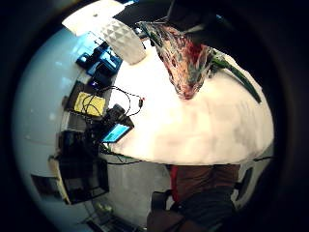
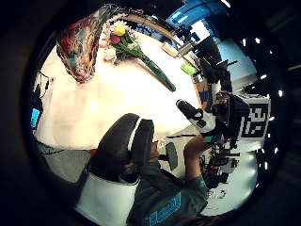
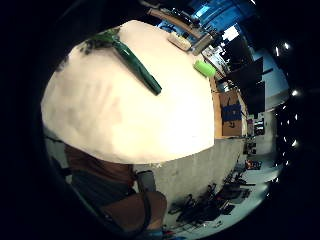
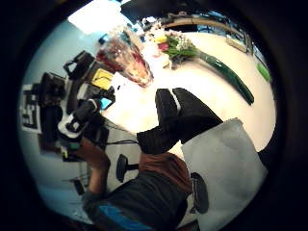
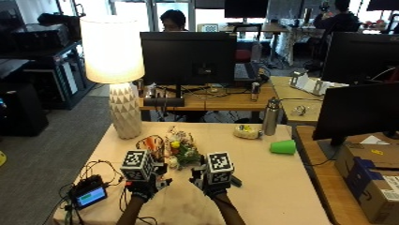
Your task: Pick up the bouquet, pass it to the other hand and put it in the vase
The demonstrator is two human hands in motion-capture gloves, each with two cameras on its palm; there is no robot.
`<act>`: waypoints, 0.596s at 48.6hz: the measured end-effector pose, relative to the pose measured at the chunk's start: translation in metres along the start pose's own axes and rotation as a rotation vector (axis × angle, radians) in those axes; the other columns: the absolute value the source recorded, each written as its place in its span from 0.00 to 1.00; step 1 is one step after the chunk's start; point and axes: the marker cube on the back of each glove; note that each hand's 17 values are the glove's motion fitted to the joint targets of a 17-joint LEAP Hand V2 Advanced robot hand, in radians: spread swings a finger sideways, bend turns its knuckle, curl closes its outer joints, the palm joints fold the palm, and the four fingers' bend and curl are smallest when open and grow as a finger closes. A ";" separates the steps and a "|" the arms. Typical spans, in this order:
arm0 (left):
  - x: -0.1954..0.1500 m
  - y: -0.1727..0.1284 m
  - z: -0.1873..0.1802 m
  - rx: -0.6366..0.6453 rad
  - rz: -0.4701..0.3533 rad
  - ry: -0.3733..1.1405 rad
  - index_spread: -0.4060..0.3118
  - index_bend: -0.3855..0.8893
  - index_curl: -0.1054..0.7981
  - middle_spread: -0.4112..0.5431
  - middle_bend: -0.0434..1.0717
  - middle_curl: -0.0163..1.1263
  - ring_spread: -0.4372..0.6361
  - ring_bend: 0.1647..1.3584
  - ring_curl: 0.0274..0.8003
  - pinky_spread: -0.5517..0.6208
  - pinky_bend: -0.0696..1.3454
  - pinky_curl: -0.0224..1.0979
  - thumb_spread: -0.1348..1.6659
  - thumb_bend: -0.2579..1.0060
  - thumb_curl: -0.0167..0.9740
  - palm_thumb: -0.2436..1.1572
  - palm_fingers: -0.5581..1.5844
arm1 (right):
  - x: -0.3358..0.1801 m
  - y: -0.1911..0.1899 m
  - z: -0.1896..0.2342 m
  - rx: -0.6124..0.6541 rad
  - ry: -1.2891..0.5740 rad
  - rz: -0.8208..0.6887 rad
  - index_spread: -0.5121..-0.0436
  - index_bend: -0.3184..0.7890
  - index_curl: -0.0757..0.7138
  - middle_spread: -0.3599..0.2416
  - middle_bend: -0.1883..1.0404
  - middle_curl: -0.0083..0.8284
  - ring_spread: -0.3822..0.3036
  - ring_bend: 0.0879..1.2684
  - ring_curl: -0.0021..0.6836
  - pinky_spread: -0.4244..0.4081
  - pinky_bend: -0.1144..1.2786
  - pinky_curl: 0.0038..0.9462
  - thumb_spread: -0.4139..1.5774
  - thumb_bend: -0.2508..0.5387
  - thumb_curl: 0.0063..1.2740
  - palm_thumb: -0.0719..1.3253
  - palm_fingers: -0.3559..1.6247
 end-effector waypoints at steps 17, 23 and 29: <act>-0.009 0.005 0.005 0.058 0.014 0.034 0.42 0.41 0.41 0.51 0.20 0.29 0.70 0.33 0.31 0.86 0.32 0.30 0.61 0.18 0.29 0.30 0.39 | 0.070 -0.029 0.021 0.017 0.018 0.040 0.33 0.36 0.36 0.72 0.31 0.39 0.88 0.20 0.37 0.93 0.48 0.37 0.79 0.29 0.25 0.42 0.23; -0.014 0.009 0.005 0.090 -0.003 0.055 0.42 0.41 0.41 0.51 0.21 0.30 0.70 0.34 0.32 0.86 0.33 0.31 0.61 0.18 0.30 0.30 0.39 | 0.109 -0.051 0.048 0.009 -0.019 0.074 0.35 0.34 0.32 0.77 0.29 0.38 0.91 0.18 0.37 0.95 0.54 0.39 0.78 0.29 0.25 0.42 0.14; -0.018 0.008 0.008 0.110 0.001 0.084 0.42 0.40 0.41 0.51 0.20 0.30 0.70 0.34 0.32 0.86 0.34 0.31 0.62 0.18 0.30 0.30 0.39 | 0.141 -0.075 0.085 0.029 -0.079 0.107 0.39 0.34 0.28 0.81 0.28 0.35 0.94 0.15 0.34 0.95 0.57 0.39 0.77 0.29 0.24 0.41 0.09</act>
